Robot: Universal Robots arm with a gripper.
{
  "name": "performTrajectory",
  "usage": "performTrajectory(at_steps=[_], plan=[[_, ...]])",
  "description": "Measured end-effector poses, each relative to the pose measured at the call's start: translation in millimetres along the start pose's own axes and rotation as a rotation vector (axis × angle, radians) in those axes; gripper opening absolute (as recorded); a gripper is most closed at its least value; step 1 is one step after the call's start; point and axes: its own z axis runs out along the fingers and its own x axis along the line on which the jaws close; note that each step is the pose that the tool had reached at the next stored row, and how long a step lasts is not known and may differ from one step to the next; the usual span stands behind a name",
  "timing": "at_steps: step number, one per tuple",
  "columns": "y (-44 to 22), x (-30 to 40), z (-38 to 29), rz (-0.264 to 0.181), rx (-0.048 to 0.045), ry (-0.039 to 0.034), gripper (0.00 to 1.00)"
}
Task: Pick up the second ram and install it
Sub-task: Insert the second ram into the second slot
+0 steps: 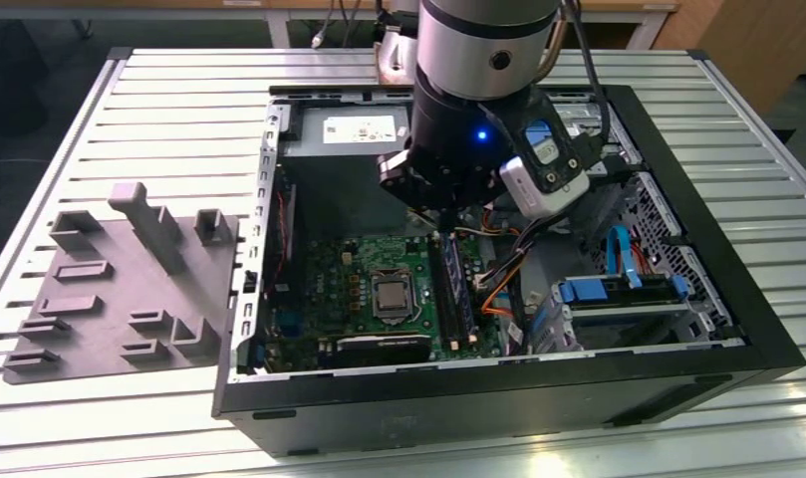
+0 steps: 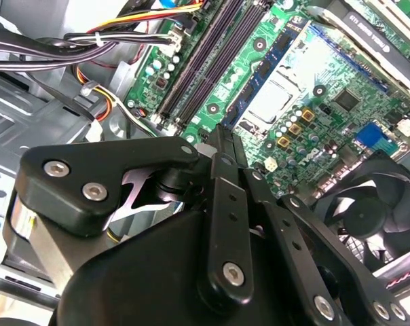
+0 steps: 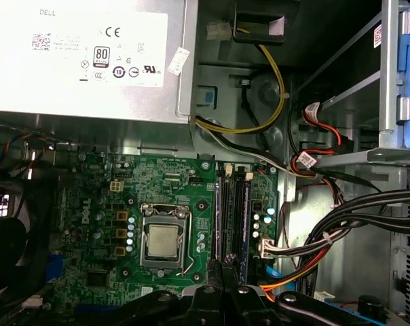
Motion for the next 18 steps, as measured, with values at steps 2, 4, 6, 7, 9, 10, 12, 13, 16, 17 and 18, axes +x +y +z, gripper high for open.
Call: performTrajectory(at_steps=[2, 4, 6, 7, 9, 10, 12, 13, 16, 17, 18], plan=[[0.0, 0.0, 0.3, 0.0, 0.0001, 0.0, 0.11], [0.0, 0.0, 0.5, 0.0, 0.0002, 0.0001, 0.11], [0.0, 0.0, 0.9, 0.0, 0.0, 0.0, 0.11], [0.0, 0.0, 1.5, 0.0, -0.0003, -0.0002, 0.11], [-0.1, 0.0, 2.5, 0.0, 0.0, 0.0, 0.11], [-0.1, 0.0, 3.1, 0.0, 0.0, 0.0, 0.11], [-0.3, 0.1, 4.5, 0.0, 0.0, 0.0, 0.11], [-0.3, 0.1, 5.3, 0.0, 0.0, 0.0, 0.11], [-0.5, 0.0, 8.0, 0.0, 0.0001, 0.0001, 0.11], [-0.6, 0.1, 9.0, 0.0, 0.0, 0.0, 0.11], [-0.6, -0.1, 9.8, 0.0, 0.0, 0.0, 0.11]])
